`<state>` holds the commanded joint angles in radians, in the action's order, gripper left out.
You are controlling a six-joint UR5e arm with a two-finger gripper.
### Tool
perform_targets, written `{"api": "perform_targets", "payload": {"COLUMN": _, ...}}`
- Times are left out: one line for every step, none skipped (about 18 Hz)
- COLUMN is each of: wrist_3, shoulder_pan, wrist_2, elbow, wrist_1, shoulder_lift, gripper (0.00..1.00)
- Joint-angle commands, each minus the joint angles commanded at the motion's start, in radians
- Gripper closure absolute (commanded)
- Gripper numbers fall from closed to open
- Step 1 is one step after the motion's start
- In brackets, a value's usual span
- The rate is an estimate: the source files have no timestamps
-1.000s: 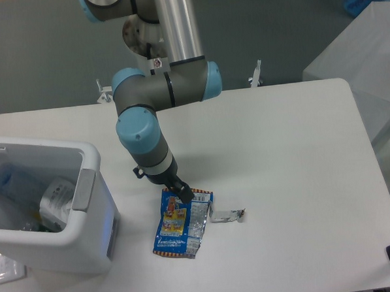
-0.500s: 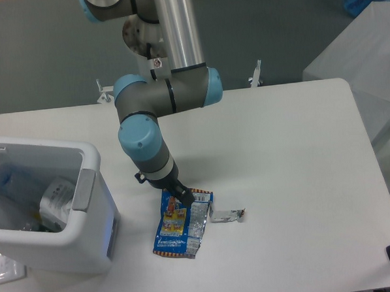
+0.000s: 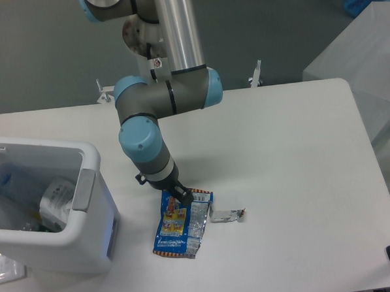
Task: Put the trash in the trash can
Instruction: 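Lower the gripper onto the blue snack wrapper and pinch its edge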
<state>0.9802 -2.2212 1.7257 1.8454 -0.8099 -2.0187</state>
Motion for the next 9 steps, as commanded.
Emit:
{"api": "perform_targets", "payload": {"wrist_3": 0.000, "shoulder_pan": 0.000, "wrist_2": 0.000, "elbow": -0.002, "wrist_1": 0.000, "shoulder_lift": 0.002, "gripper": 0.53}}
{"api": "perform_targets", "payload": {"wrist_3": 0.000, "shoulder_pan": 0.000, "wrist_2": 0.000, "elbow": -0.002, "wrist_1": 0.000, "shoulder_lift": 0.002, "gripper": 0.60}}
{"api": "perform_targets", "payload": {"wrist_3": 0.000, "shoulder_pan": 0.000, "wrist_2": 0.000, "elbow": -0.002, "wrist_1": 0.000, "shoulder_lift": 0.002, "gripper": 0.66}}
{"api": "perform_targets", "payload": {"wrist_3": -0.002, "shoulder_pan": 0.000, "wrist_2": 0.000, "elbow": -0.002, "wrist_1": 0.000, "shoulder_lift": 0.002, "gripper": 0.76}}
{"api": "perform_targets", "payload": {"wrist_3": -0.002, "shoulder_pan": 0.000, "wrist_2": 0.000, "elbow": -0.005, "wrist_1": 0.000, "shoulder_lift": 0.003, "gripper": 0.84}}
{"api": "perform_targets", "payload": {"wrist_3": -0.002, "shoulder_pan": -0.002, "wrist_2": 0.000, "elbow": -0.008, "wrist_1": 0.000, "shoulder_lift": 0.005, "gripper": 0.90}}
{"api": "perform_targets", "payload": {"wrist_3": -0.002, "shoulder_pan": -0.002, "wrist_2": -0.002, "elbow": -0.011, "wrist_1": 0.000, "shoulder_lift": 0.006, "gripper": 0.91}}
{"api": "perform_targets", "payload": {"wrist_3": -0.003, "shoulder_pan": -0.002, "wrist_2": -0.002, "elbow": -0.015, "wrist_1": 0.000, "shoulder_lift": 0.006, "gripper": 0.94}}
{"api": "perform_targets", "payload": {"wrist_3": -0.008, "shoulder_pan": -0.002, "wrist_2": -0.002, "elbow": -0.018, "wrist_1": 0.000, "shoulder_lift": 0.006, "gripper": 0.94}}
